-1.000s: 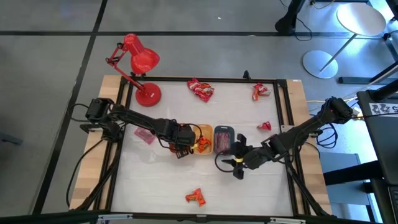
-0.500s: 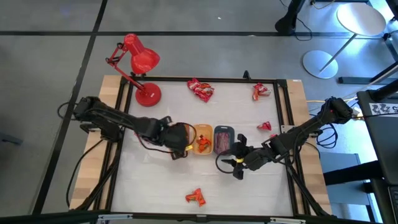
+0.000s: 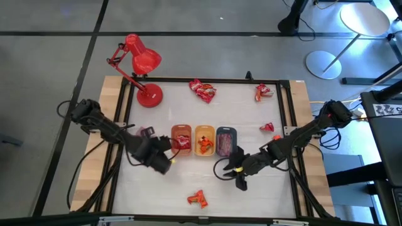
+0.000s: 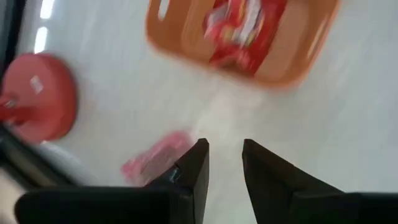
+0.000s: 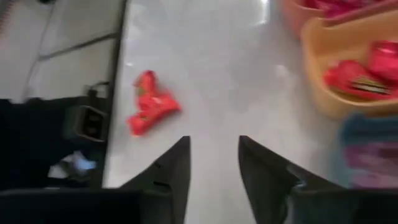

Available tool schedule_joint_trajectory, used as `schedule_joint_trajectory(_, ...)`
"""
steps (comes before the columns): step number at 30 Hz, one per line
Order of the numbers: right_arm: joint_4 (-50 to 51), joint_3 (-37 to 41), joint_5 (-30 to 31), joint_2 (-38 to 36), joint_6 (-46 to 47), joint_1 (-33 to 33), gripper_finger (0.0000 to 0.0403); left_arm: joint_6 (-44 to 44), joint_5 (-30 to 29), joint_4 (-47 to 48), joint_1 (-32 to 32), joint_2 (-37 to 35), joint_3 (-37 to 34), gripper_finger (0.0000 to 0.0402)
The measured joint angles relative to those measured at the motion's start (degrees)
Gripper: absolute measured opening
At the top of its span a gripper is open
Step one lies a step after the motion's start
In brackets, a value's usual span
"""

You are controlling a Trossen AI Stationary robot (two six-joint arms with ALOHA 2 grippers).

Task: Sort candy
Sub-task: Put the orange candy into the yellow bin

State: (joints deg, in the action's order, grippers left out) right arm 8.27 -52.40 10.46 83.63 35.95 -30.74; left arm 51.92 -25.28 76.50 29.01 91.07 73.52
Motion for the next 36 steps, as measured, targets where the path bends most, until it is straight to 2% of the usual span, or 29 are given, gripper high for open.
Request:
schedule_joint_trajectory(7, -9.16, -0.09, -3.73, 1.10, -6.97, -0.04, 0.0014, 4.72, 0.00, 1.02, 4.05, 0.01, -2.53, 0.0073)
schedule_joint_trajectory(11, -11.26, -1.72, -3.41, 5.53, -8.15, -1.00, 0.0014, 6.98, 0.01, -0.48, 6.58, 0.00, -3.39, 0.0072)
schedule_joint_trajectory(18, -6.93, -13.66, -2.98, 17.66, -11.50, -3.58, 0.0004, 7.41, 0.04, -9.17, 11.21, 0.00, -5.79, 0.0072)
schedule_joint_trajectory(26, -7.11, -26.87, -2.47, 29.62, -12.92, -4.17, 0.0041, 7.85, 0.15, -15.76, 17.43, 0.02, -7.06, 0.0072)
schedule_joint_trajectory(31, -4.79, -31.68, -2.42, 34.04, -13.75, -4.11, 0.0109, 11.99, 0.17, -15.93, 20.32, 0.02, -7.06, 0.0072)
schedule_joint_trajectory(36, -4.72, -32.37, 1.02, 36.12, -13.96, -4.00, 0.0188, 15.04, 0.17, -15.95, 22.93, 0.02, -7.06, 0.0072)
